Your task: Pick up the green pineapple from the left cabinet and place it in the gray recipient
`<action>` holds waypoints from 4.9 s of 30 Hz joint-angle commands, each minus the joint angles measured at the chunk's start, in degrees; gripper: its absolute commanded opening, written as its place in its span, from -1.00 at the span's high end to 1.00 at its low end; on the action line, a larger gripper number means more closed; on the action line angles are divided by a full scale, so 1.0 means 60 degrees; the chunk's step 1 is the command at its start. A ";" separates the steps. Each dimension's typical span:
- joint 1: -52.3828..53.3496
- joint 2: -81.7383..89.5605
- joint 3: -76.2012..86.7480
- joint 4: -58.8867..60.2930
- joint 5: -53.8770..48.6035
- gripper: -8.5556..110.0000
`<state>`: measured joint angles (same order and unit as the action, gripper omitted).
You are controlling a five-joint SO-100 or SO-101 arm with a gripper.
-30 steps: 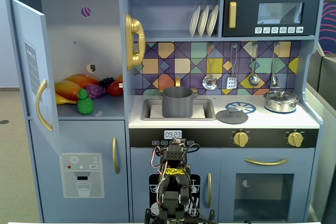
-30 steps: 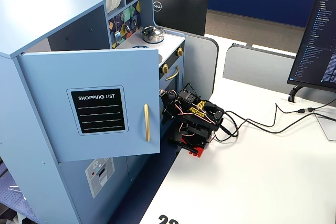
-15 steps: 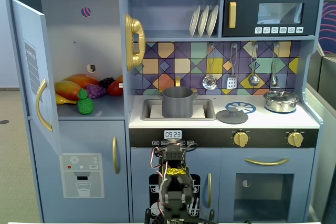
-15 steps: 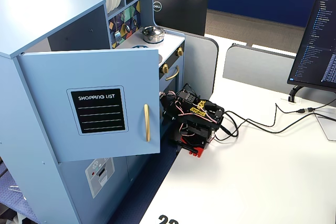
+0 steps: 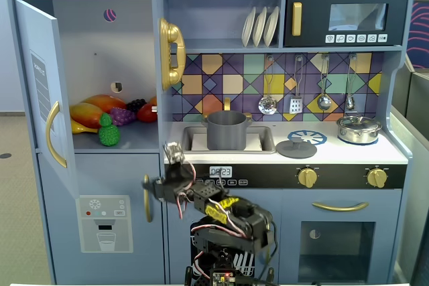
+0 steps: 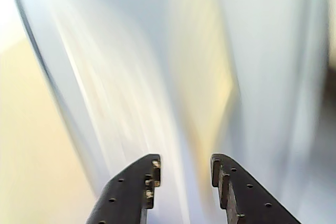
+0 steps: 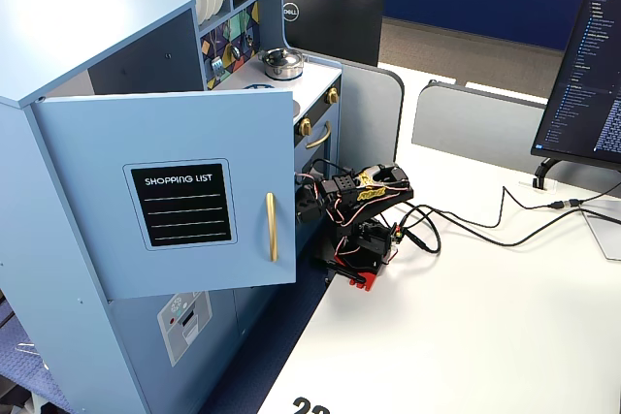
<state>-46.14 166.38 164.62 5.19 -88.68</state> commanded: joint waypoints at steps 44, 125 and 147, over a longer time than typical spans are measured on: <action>0.0161 -0.9360 -0.8921 -0.3530 -0.0029 0.24; 0.8159 -0.8071 -1.1484 0.0586 -0.0264 0.42; 0.8130 0.1538 -0.2622 0.9756 0.0381 0.86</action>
<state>4.39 171.47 137.20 63.02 -88.86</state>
